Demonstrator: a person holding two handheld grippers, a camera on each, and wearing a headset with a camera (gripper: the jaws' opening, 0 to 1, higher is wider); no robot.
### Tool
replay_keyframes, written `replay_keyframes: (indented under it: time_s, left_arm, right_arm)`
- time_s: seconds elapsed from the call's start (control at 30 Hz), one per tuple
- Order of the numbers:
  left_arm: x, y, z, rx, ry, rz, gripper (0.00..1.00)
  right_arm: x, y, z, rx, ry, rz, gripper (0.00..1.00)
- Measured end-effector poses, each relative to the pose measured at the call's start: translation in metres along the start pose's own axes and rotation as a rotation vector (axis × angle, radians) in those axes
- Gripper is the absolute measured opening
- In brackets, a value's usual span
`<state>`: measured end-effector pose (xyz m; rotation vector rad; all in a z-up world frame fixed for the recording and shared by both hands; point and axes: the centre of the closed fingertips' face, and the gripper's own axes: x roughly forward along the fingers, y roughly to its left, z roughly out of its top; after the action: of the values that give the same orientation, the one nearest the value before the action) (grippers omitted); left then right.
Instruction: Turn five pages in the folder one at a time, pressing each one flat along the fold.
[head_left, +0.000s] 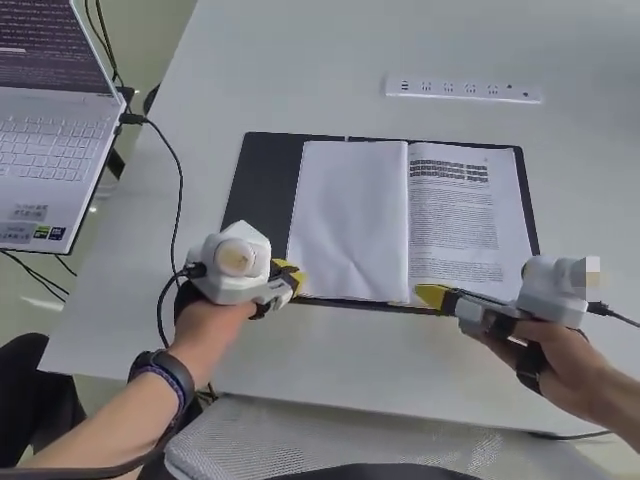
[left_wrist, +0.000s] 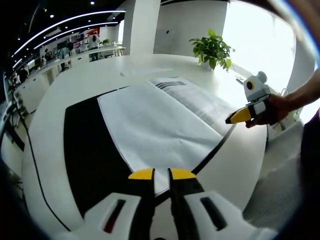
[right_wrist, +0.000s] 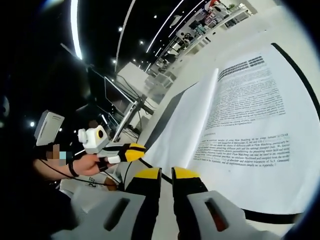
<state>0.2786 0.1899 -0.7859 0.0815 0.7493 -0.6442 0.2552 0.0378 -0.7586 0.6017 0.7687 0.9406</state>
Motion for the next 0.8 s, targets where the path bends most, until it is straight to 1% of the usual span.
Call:
replay_keyframes:
  time_s: [0.07, 0.17, 0.27, 0.3, 0.33, 0.5, 0.63, 0.67, 0.77, 0.8]
  left_arm:
    - [-0.002, -0.003, 0.003, 0.006, -0.009, -0.007, 0.12]
    - [-0.004, -0.004, 0.005, 0.025, -0.01, -0.004, 0.15]
    - [-0.009, -0.002, 0.008, 0.018, -0.023, 0.006, 0.18]
    - [-0.011, -0.003, 0.009, 0.019, -0.026, 0.008, 0.18]
    - [-0.013, -0.004, 0.011, 0.023, -0.029, 0.007, 0.18]
    - [-0.022, -0.007, 0.019, 0.041, -0.049, -0.001, 0.23]
    - [-0.031, -0.009, 0.028, 0.057, -0.072, -0.004, 0.26]
    - [-0.033, -0.009, 0.03, 0.059, -0.076, -0.006, 0.27]
    - [-0.039, -0.01, 0.033, 0.072, -0.083, -0.007, 0.32]
    - [-0.042, -0.01, 0.034, 0.077, -0.083, -0.007, 0.34]
  right_arm:
    - [-0.007, -0.005, 0.005, -0.038, -0.005, -0.038, 0.09]
    - [-0.015, -0.005, 0.01, -0.051, -0.013, -0.052, 0.13]
    - [-0.026, -0.01, 0.016, -0.077, -0.015, -0.085, 0.19]
    - [-0.03, -0.013, 0.018, -0.094, -0.02, -0.107, 0.21]
    - [-0.034, -0.014, 0.019, -0.103, -0.017, -0.118, 0.23]
    - [-0.056, -0.024, 0.024, -0.189, 0.012, -0.188, 0.31]
    - [-0.075, -0.027, 0.033, -0.267, 0.025, -0.235, 0.38]
    - [-0.081, -0.029, 0.036, -0.295, 0.029, -0.256, 0.4]
    - [-0.093, -0.028, 0.044, -0.324, 0.025, -0.278, 0.45]
    - [-0.098, -0.028, 0.048, -0.331, 0.014, -0.286, 0.46]
